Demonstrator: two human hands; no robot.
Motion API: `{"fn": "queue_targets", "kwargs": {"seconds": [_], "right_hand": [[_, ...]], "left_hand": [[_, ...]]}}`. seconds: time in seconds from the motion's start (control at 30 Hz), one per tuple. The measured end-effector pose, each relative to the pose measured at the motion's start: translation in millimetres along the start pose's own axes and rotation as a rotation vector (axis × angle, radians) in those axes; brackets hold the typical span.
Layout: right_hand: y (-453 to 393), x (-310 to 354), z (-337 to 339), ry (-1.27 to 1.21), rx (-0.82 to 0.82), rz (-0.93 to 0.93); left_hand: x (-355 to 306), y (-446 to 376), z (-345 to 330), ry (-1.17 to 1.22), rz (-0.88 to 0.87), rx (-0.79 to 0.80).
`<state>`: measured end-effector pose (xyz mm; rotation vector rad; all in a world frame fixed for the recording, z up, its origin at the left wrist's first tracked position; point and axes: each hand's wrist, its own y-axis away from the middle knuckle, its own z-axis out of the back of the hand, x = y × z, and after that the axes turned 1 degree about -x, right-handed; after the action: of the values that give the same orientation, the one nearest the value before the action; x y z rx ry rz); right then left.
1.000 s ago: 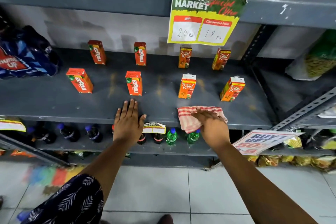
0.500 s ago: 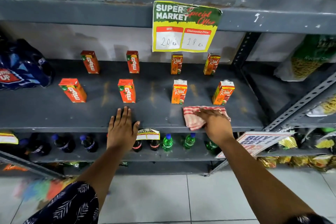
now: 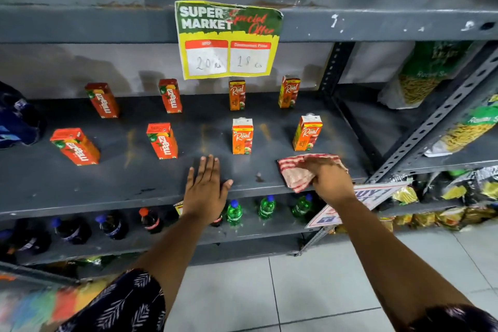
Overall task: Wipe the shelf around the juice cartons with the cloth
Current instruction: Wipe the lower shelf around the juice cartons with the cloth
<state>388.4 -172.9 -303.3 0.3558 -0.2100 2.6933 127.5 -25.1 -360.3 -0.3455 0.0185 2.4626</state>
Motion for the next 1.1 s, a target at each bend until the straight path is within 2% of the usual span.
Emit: {"fn": "queue_targets", "kwargs": {"seconds": [0.13,0.3,0.43,0.6,0.67,0.77,0.83,1.0,1.1], "right_hand": [[24,-11,-7,-0.024,-0.031,-0.018],[46,-32,18,-0.09,-0.041,-0.078],[27,-44,36,-0.14,-0.196,-0.106],[16,-38,16,-0.049,-0.041,-0.119],[27,-40,11,-0.027,-0.058,-0.157],[46,-43,18,-0.096,-0.041,-0.212],[58,-41,30,-0.178,-0.017,-0.321],[53,-30,67,-0.408,-0.233,-0.532],[18,-22,95,-0.336,-0.358,-0.546]], "left_hand": [[-6,-1,-4,-0.06,0.015,0.017],[-8,1,1,-0.079,0.01,0.029],[-10,0,2,-0.088,0.021,0.052],[-7,-1,-1,-0.095,0.028,0.065],[-7,-1,-1,-0.096,0.025,0.066],[-8,-2,1,-0.087,0.019,0.061],[-9,-1,4,-0.079,0.016,0.064],[-8,-3,4,-0.035,0.037,0.044],[-3,-6,13,-0.006,0.012,0.029]]}}
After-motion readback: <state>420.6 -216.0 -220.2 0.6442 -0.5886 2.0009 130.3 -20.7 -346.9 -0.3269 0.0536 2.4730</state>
